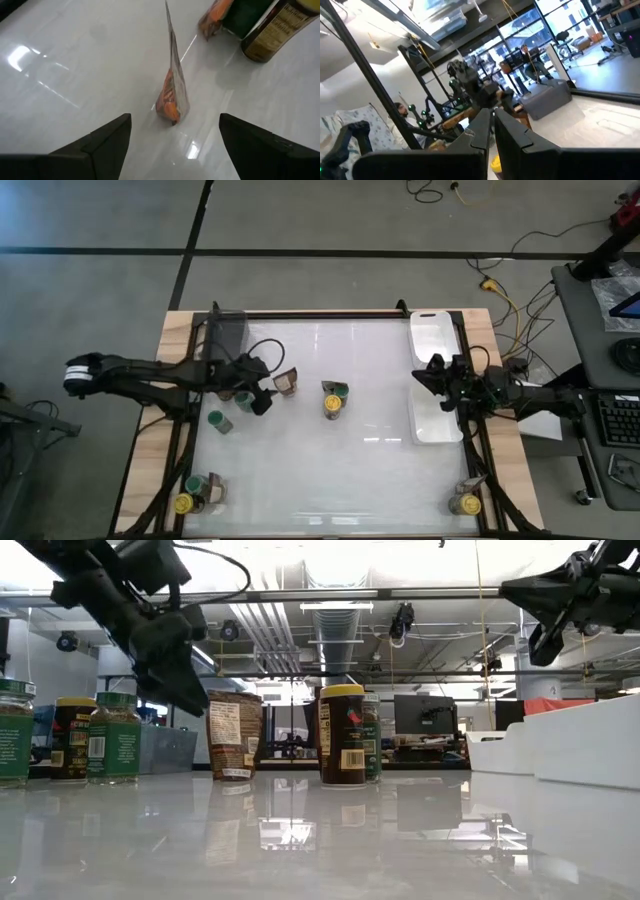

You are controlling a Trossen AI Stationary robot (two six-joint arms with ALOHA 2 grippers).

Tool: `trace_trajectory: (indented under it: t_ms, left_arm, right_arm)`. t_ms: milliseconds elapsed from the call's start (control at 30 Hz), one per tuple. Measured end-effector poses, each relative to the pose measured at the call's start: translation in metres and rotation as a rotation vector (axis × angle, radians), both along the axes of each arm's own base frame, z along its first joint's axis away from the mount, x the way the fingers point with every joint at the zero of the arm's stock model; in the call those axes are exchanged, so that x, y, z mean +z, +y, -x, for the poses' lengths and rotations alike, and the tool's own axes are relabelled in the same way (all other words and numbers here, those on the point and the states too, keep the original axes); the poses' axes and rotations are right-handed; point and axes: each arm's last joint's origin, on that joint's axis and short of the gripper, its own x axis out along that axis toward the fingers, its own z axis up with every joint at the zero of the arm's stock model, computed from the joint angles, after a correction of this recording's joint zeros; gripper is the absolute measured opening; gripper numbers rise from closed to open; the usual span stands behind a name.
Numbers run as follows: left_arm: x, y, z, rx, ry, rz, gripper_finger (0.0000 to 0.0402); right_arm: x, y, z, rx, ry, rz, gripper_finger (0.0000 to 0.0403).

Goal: Sort spices by type
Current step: Put the orange seasoning bag into the black bin

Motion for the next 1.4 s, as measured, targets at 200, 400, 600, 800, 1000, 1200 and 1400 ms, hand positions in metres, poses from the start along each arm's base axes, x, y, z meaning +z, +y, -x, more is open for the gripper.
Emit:
trace_trajectory:
  t_ms: [200, 400, 600, 800, 1000, 1200, 1400]
  left_arm:
    - [-0.007, 0.001, -0.012, -0.024, 0.010, -0.021, 0.0288]
    - [-0.019, 0.002, -0.018, -0.028, 0.068, -0.017, 0.0288]
    - [-0.027, 0.003, -0.028, -0.041, 0.056, -0.031, 0.0288]
    - [-0.039, 0.004, -0.036, -0.049, 0.069, -0.035, 0.0282]
    - [-0.045, 0.005, -0.043, -0.039, 0.043, -0.029, 0.0263]
    - [-0.055, 0.005, -0.049, -0.032, 0.054, -0.014, 0.0217]
    - [-0.060, 0.006, -0.056, -0.012, 0.002, 0.016, 0.0134]
  right_arm:
    - [0.003, 0.000, 0.001, 0.000, -0.025, 0.001, 0.0018]
    - [0.003, 0.000, 0.001, 0.001, -0.026, 0.002, 0.0018]
    - [0.003, 0.000, 0.001, 0.001, -0.027, -0.001, 0.0018]
    - [0.003, 0.000, 0.001, 0.005, -0.028, -0.013, 0.0018]
    - [0.003, 0.000, 0.001, 0.008, -0.030, -0.024, 0.0018]
    - [0.004, 0.000, 0.001, 0.008, -0.030, -0.025, 0.0018]
    - [0.003, 0.000, 0.001, 0.008, -0.030, -0.025, 0.0018]
